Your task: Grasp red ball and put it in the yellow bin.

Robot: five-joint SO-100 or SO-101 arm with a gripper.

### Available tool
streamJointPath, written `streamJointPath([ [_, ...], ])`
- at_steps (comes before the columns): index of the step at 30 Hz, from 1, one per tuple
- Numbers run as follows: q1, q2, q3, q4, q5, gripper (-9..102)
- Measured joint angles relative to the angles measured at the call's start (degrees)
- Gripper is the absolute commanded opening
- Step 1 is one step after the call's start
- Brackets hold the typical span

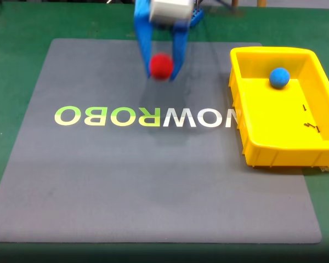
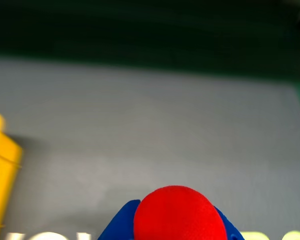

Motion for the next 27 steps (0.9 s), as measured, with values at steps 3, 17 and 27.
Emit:
streamJointPath([
  [3,-3.16,5.36,0.09,1.14,0.53,0],
  [17,-24.43,13.45,3.78,0.26,5.27,0],
  [27,-31.29,7.29,3.87,-6.59,5.98,0],
])
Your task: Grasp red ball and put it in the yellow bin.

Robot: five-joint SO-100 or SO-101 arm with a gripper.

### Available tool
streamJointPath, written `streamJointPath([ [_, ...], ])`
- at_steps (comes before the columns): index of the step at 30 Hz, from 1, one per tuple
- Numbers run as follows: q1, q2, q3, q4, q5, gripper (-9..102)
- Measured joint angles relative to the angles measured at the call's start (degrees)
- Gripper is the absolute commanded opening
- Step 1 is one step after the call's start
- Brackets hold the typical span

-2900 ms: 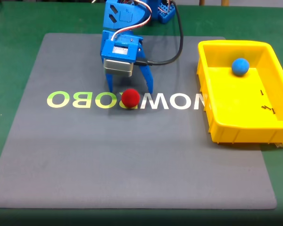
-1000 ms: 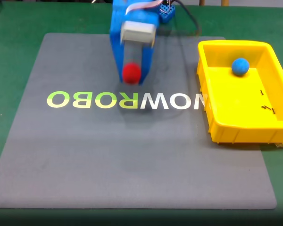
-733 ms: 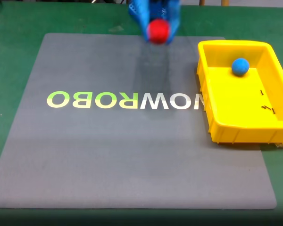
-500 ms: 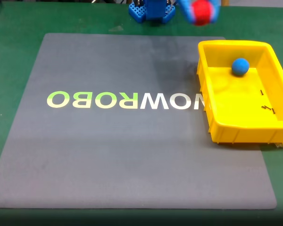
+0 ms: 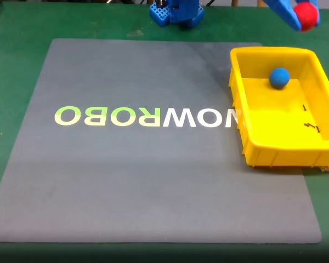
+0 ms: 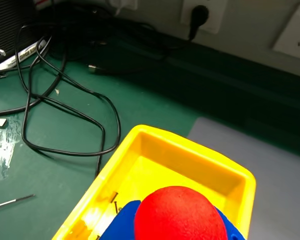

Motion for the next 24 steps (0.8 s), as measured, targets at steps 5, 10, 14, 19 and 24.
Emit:
streamJointPath([
  [5,-0.62,-1.41,0.00,-1.05,0.53,0],
  [10,-0.62,-2.11,0.00,-1.32,0.70,23],
  [14,-0.62,-2.11,0.00,-1.32,1.41,28],
  [19,-0.62,-2.11,0.00,-1.41,1.49,32],
  [24,-0.26,-2.11,0.00,-1.41,1.58,32],
])
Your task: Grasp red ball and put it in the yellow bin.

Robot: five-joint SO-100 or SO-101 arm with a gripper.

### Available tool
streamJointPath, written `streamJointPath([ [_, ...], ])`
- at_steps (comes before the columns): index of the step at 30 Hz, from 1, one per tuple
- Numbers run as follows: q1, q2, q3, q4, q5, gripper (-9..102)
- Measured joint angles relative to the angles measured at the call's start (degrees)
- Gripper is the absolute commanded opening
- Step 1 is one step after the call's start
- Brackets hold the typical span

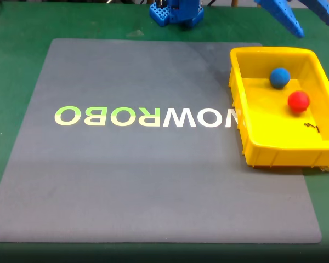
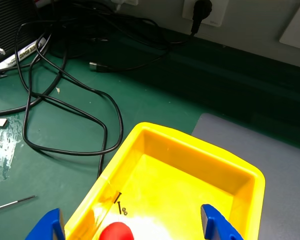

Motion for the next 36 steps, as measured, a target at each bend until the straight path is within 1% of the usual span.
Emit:
streamJointPath([
  [8,0.26,0.00,0.00,0.09,0.00,31],
  [12,0.53,1.85,0.62,2.64,0.53,29],
  [16,1.49,11.25,6.42,6.77,0.53,19],
  [19,3.60,22.85,13.54,10.99,-0.09,1],
  [20,4.66,27.07,15.91,12.48,-0.35,0],
  [24,10.63,42.10,23.73,18.72,-0.35,0],
  [27,15.64,49.83,28.65,22.32,-0.35,0],
  [31,21.62,56.78,36.12,23.38,0.62,0],
  [36,25.93,66.45,46.85,25.40,1.67,0],
])
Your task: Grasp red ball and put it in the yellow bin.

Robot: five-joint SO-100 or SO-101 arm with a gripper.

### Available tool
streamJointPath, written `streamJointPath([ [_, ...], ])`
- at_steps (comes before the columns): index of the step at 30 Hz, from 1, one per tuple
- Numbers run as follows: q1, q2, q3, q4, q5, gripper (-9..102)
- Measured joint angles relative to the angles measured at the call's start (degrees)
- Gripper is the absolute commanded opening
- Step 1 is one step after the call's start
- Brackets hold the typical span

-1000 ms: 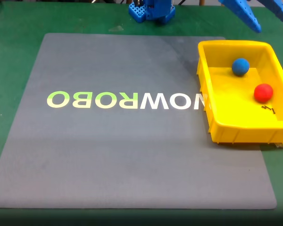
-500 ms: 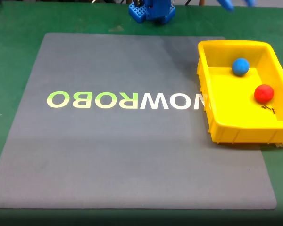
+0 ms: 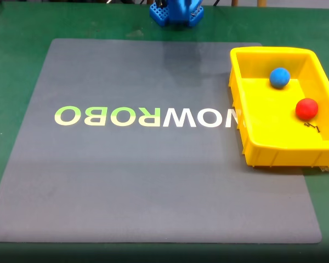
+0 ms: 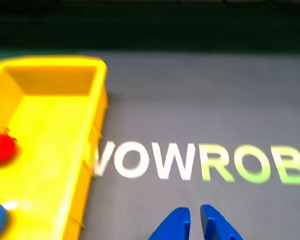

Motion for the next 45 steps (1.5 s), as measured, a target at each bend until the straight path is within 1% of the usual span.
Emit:
streamJointPath([
  [11,3.43,16.26,18.02,8.53,0.26,0],
  [16,3.43,18.19,24.52,10.11,0.26,0],
  [21,3.43,18.37,25.58,16.79,0.44,0],
  [28,2.02,18.37,25.58,28.83,2.64,0],
  [32,2.02,18.37,25.58,29.97,3.16,0],
  [45,2.20,18.37,25.58,30.06,3.25,0],
])
